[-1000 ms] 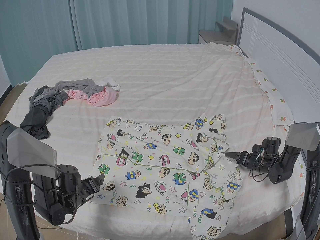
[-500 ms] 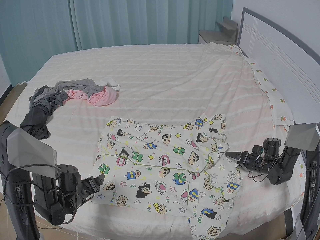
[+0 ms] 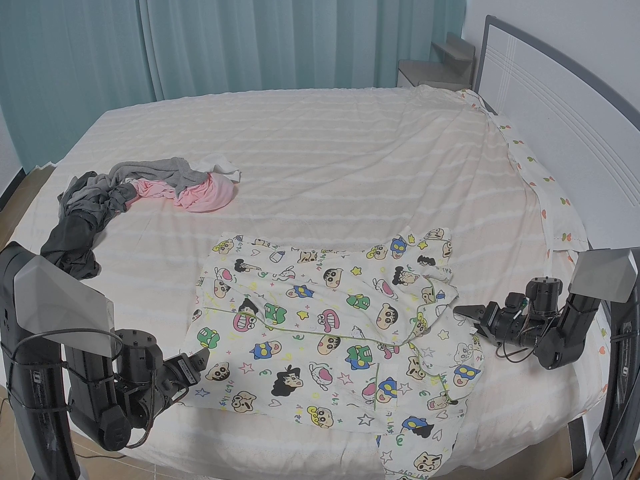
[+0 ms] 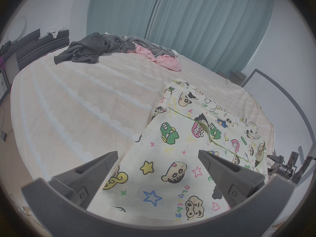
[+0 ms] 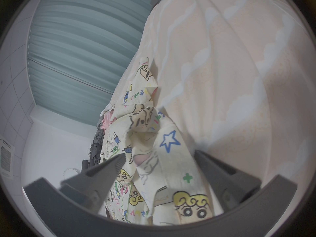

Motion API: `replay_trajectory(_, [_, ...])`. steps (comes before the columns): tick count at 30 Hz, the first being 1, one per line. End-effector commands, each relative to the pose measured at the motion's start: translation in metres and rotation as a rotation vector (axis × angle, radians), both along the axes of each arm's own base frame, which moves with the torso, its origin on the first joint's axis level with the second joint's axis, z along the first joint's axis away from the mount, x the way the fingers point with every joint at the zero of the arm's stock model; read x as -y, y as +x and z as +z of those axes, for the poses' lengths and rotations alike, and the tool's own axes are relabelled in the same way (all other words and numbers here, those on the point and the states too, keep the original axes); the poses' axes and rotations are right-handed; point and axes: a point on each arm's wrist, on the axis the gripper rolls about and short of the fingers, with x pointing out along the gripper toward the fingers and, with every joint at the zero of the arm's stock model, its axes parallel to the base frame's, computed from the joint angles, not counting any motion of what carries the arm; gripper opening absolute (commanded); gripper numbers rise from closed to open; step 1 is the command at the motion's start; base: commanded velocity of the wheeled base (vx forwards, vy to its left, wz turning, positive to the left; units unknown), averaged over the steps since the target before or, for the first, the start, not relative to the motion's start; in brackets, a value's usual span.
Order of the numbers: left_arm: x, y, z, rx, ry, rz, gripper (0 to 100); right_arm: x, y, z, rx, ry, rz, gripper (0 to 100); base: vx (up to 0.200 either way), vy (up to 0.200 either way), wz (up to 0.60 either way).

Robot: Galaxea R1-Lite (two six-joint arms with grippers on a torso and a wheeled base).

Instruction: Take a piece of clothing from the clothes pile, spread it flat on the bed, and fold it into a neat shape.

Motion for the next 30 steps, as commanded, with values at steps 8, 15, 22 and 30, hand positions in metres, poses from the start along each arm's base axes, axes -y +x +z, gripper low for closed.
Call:
replay_trajectory(8, [0.000,0.001,0.001,0.016,-0.004,0.000,100,0.012,0.002,0.006,0.027,-0.002,-0.034,0,0.000,0.000,0.00])
replay_trajectory(15, [0.000,0.001,0.001,0.016,-0.004,0.000,100,0.019,0.002,0.027,0.083,-0.006,-0.055,0,0.000,0.000,0.00])
replay_trajectory(22, [0.000,0.001,0.002,0.018,-0.005,0.000,100,0.032,0.003,0.038,0.125,-0.023,-0.094,0,0.000,0.000,0.00])
replay_trajectory(30, [0.000,0.001,0.002,0.018,-0.005,0.002,100,0.045,0.007,0.033,0.131,-0.042,-0.122,0,0.000,0.000,0.00])
